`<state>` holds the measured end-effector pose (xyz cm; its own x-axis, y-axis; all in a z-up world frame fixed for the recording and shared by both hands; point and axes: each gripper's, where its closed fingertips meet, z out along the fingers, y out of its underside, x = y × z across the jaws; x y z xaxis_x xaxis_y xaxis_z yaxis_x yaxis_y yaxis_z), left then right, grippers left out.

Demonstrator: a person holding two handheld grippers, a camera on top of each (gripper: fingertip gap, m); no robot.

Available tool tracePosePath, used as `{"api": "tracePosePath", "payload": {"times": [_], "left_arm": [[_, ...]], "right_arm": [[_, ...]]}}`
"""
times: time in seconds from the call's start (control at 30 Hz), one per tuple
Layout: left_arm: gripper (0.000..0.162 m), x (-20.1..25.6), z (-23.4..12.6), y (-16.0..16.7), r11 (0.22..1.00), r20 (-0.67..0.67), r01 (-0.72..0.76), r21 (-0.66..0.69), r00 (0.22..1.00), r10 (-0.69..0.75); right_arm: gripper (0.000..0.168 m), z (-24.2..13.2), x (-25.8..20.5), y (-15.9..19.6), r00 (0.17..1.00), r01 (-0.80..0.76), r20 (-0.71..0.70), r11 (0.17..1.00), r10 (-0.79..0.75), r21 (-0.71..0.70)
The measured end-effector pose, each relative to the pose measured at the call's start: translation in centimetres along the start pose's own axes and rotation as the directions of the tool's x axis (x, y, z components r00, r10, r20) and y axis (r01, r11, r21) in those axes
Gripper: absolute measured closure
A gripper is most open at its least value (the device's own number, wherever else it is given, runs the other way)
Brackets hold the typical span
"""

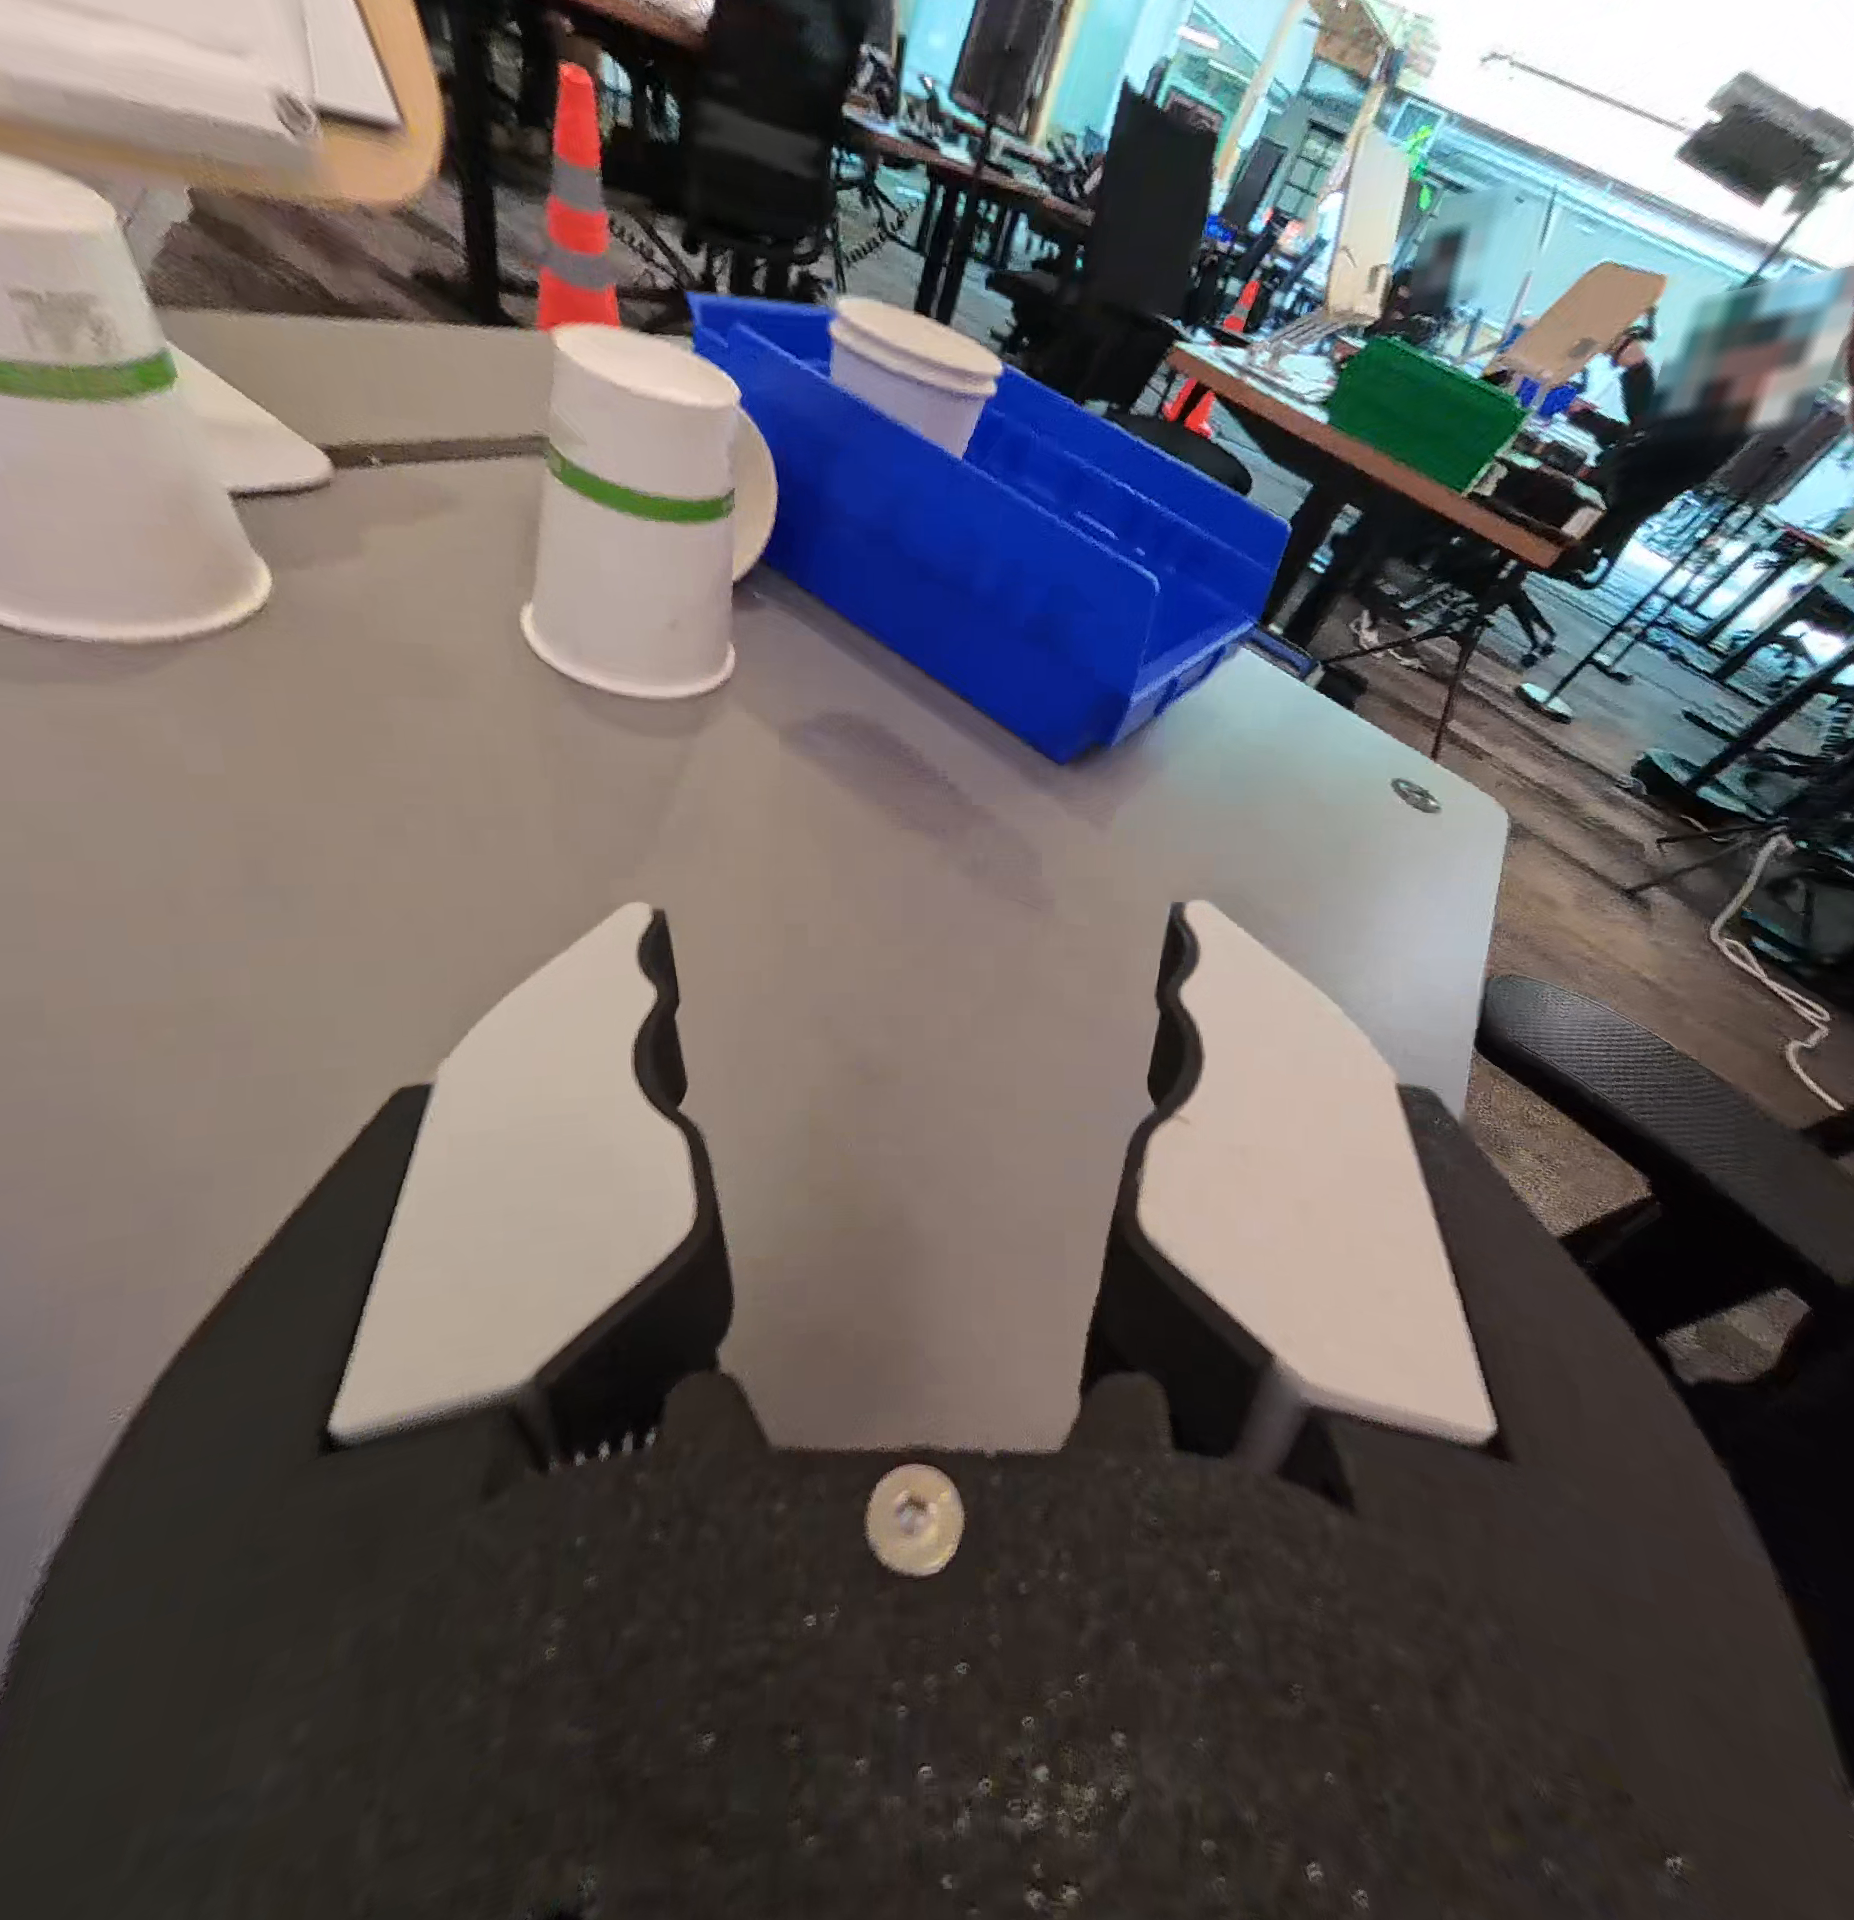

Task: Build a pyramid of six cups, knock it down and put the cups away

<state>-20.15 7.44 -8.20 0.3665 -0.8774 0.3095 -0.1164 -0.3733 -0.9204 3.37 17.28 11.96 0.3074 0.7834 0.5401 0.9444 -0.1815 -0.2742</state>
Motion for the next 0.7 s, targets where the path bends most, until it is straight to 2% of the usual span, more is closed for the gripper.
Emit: {"api": "tracePosePath", "payload": {"times": [0.13,0.27,0.43,0.57,0.7], "left_arm": [[0.075,1.0,1.0,1.2,0.998,-0.055,0.013,-0.069,0.998,-0.016],[0.075,1.4,1.3,2.1,0.996,-0.064,-0.017,-0.093,0.998,0.011],[0.075,1.8,1.1,2.1,0.991,-0.06,-0.081,-0.105,0.995,0.075],[0.075,1.6,1.1,2.1,0.99,-0.051,-0.091,-0.109,0.995,0.086],[0.075,1.4,1.1,2.4,0.989,-0.056,-0.084,-0.121,0.995,0.078]], "right_arm": [[0.166,3.7,2.3,7.4,0.976,-0.206,0.041,0.972,0.212,-0.116],[0.166,8.4,1.5,11.5,0.944,-0.295,0.097,0.94,0.314,-0.173],[0.166,13.4,-0.9,13.6,0.909,-0.331,0.181,0.914,0.376,-0.236],[0.165,16.1,-3.6,14.6,0.842,-0.37,0.298,0.884,0.449,-0.286],[0.141,17.0,-4.8,15.0,0.808,-0.398,0.338,0.87,0.483,-0.292]]}}
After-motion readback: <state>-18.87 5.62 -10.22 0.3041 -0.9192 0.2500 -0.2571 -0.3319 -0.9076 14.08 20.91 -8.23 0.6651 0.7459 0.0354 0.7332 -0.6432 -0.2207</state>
